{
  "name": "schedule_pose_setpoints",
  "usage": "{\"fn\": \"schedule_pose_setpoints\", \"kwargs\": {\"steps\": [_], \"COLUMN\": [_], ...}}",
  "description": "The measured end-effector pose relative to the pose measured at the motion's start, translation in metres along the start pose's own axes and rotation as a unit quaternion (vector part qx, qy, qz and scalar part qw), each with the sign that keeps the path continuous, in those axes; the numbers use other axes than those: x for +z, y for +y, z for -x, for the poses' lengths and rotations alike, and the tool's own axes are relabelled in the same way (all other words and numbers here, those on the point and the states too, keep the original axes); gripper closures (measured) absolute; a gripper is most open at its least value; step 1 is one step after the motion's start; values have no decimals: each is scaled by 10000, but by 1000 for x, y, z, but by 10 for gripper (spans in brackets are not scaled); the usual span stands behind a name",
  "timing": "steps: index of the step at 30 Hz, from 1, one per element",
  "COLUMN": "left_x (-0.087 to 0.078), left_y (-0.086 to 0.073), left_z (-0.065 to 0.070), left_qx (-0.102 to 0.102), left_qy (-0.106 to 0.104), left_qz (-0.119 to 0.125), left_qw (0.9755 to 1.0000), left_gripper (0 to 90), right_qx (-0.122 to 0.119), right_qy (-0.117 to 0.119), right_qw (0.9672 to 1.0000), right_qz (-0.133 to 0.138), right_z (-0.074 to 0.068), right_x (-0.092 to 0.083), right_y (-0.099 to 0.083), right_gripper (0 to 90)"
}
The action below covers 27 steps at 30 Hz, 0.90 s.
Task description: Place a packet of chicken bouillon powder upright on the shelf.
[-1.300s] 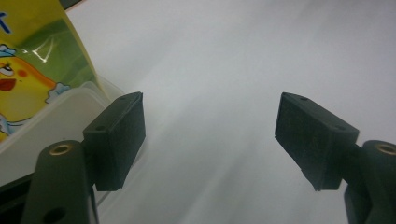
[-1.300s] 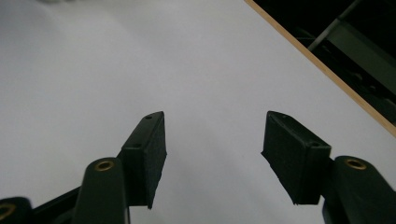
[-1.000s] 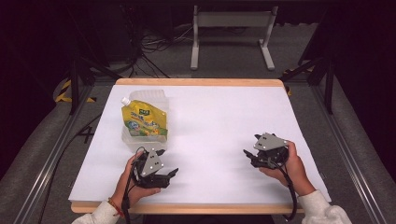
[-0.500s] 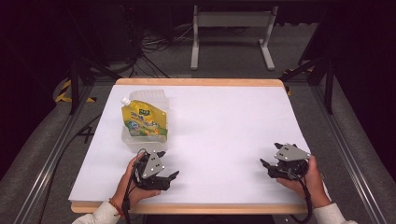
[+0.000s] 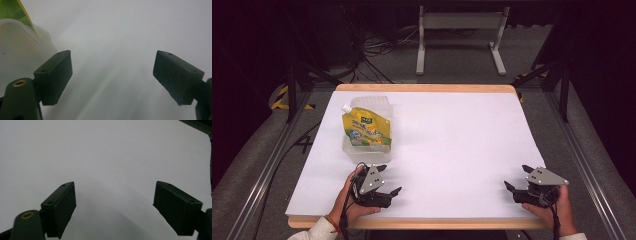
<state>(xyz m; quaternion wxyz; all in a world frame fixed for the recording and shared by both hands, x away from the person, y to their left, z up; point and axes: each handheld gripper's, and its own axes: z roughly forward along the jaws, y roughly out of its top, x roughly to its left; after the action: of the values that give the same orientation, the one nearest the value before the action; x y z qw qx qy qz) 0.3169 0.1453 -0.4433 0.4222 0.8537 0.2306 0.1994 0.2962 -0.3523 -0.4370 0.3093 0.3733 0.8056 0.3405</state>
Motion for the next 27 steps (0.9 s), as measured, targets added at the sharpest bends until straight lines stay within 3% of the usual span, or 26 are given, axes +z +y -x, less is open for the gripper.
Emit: {"fn": "schedule_pose_setpoints", "kwargs": {"steps": [10,20,27], "left_x": [1,0,2], "left_y": [2,0,1], "left_z": [-1,0,-1], "left_qx": [12,-42,-52], "left_qy": [-19,-34,-18], "left_qz": [57,-26,-52], "left_qw": [10000,10000,10000], "left_gripper": [147,143,143], "right_qx": [254,3,-12], "right_qy": [-144,-248,-268], "right_qw": [9995,9997,9996], "right_qz": [93,38,29], "right_z": [3,-7,-8], "right_x": [-10,-7,-6], "right_y": [-10,-4,-4], "right_gripper": [169,154,153]}}
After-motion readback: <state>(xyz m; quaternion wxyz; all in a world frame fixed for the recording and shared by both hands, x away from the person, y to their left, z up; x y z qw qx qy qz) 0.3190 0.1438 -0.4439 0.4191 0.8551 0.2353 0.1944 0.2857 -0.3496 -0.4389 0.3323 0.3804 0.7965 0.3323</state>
